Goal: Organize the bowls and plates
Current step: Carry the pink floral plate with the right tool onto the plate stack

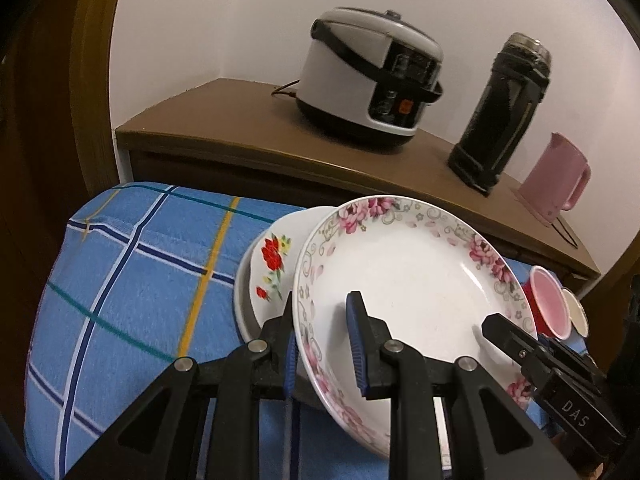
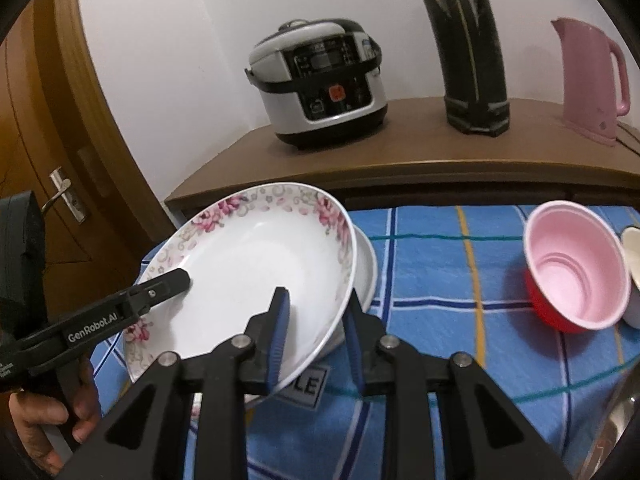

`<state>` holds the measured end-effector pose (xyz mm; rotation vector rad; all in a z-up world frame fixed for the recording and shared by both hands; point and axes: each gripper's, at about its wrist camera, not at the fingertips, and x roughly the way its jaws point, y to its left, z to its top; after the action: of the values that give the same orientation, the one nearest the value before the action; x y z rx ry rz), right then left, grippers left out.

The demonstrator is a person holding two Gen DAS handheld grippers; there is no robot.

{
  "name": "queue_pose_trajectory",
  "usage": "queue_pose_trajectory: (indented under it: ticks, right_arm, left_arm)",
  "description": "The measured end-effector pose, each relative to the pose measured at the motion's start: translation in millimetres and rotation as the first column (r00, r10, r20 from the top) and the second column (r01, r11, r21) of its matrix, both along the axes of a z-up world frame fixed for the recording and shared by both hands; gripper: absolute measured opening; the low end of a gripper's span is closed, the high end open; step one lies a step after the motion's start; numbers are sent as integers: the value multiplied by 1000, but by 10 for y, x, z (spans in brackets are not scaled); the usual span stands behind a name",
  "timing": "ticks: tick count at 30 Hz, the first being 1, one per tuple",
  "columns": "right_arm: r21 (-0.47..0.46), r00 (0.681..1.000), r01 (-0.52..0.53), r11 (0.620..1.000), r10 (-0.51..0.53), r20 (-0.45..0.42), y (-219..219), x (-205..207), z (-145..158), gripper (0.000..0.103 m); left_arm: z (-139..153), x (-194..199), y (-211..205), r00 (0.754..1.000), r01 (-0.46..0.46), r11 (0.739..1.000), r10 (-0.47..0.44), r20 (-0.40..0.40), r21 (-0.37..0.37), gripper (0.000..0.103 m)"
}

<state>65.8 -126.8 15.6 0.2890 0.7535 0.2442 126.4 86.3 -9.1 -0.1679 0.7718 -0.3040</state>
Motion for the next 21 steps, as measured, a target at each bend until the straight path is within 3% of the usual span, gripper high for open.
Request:
queue_pose_trajectory:
  ticks: [6,21]
  right_arm:
    - [14,999,10,1000,-10,-30,-25,213,-125,27]
    - [-55,999,11,998,-13,-34,39,444,-231,27]
  left_arm:
    - [-136,204,-15,999,2,1000,-3,-35,-9,24]
    - [-275,385,-18,998,-11,1000,11,-66,-10,24]
